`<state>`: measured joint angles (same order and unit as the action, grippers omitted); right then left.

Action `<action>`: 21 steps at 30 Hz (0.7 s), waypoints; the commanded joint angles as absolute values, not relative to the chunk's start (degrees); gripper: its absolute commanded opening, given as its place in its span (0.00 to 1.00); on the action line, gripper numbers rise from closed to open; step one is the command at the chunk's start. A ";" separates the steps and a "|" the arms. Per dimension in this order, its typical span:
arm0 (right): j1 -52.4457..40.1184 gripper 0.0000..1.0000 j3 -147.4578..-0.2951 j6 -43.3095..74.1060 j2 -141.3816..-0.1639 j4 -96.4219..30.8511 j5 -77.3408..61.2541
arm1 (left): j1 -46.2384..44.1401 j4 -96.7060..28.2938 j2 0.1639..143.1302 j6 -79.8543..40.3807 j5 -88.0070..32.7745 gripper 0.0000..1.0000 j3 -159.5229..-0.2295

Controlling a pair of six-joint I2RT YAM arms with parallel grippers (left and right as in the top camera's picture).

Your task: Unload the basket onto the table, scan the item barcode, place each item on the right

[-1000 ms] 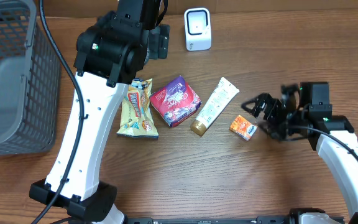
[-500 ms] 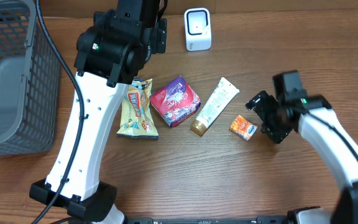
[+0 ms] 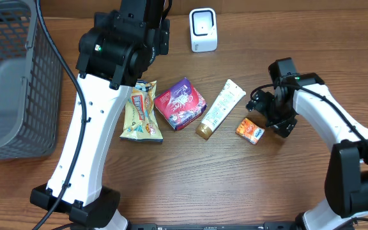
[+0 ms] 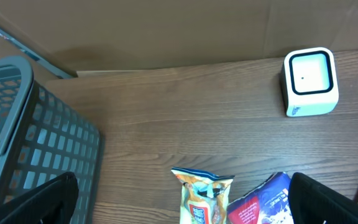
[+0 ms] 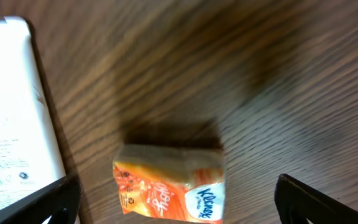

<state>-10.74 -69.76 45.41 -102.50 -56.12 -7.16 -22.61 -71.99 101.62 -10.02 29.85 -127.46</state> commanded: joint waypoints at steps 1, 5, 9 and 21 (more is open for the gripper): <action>-12.97 1.00 -70.61 45.65 -103.00 -55.40 -8.58 | -22.41 -71.99 100.60 -8.97 31.16 1.00 -128.14; -14.98 1.00 -70.39 46.76 -103.37 -54.39 -6.92 | -22.41 -72.53 100.60 -8.97 31.16 1.00 -128.11; -15.16 1.00 -69.54 47.09 -105.06 -53.43 -6.39 | -22.41 -73.67 100.60 -8.99 31.59 1.00 -128.11; -14.94 1.00 -67.31 46.72 -107.53 -54.68 -4.69 | -22.41 -73.67 100.60 -8.97 32.62 1.00 -128.11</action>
